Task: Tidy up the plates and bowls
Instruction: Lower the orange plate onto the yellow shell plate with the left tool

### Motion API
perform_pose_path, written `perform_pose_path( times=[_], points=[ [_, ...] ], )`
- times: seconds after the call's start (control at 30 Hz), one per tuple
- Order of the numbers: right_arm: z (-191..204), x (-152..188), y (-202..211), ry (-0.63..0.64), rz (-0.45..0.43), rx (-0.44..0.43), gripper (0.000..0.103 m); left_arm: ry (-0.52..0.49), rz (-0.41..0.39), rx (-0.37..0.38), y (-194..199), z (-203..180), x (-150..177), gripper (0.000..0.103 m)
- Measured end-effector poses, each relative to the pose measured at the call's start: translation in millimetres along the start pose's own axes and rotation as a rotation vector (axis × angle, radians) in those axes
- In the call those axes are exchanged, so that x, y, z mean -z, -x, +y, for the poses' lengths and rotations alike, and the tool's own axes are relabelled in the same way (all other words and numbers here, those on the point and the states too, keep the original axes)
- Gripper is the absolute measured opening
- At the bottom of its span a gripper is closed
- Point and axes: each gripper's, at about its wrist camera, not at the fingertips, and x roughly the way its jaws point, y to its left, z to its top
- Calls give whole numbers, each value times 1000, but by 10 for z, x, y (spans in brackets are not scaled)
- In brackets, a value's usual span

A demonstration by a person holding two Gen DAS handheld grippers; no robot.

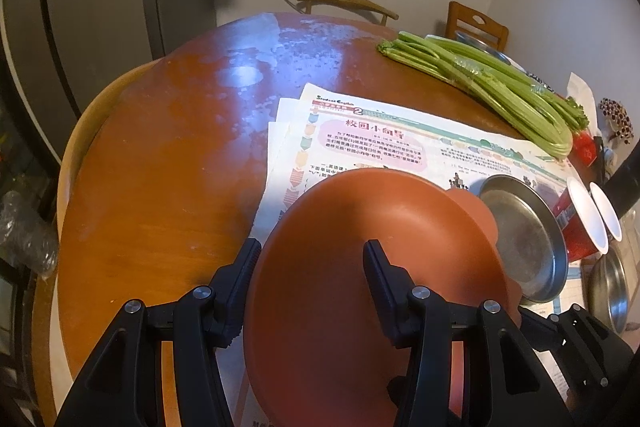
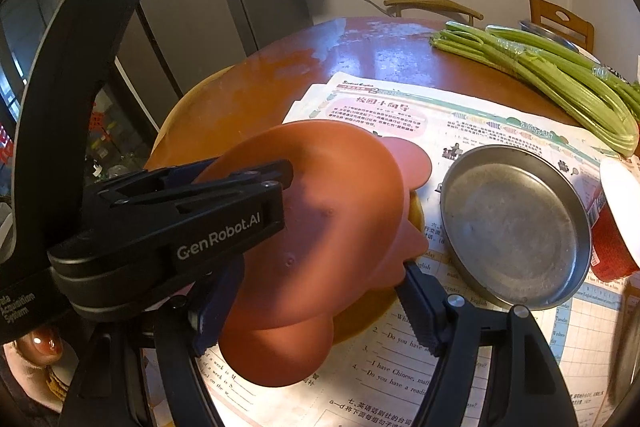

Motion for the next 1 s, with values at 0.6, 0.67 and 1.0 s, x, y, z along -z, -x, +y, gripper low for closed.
perform_pose_path(
  times=[0.6, 0.67, 1.0],
  points=[
    [11, 71, 105, 39, -37, 54, 75, 25, 4, -18, -68, 100, 61, 54],
    [35, 73, 111, 53, -42, 57, 75, 28, 0, -16, -48, 117, 82, 55],
    [-3, 112, 130, 50, -38, 52, 75, 26, 8, -29, -39, 148, 127, 55]
  ],
)
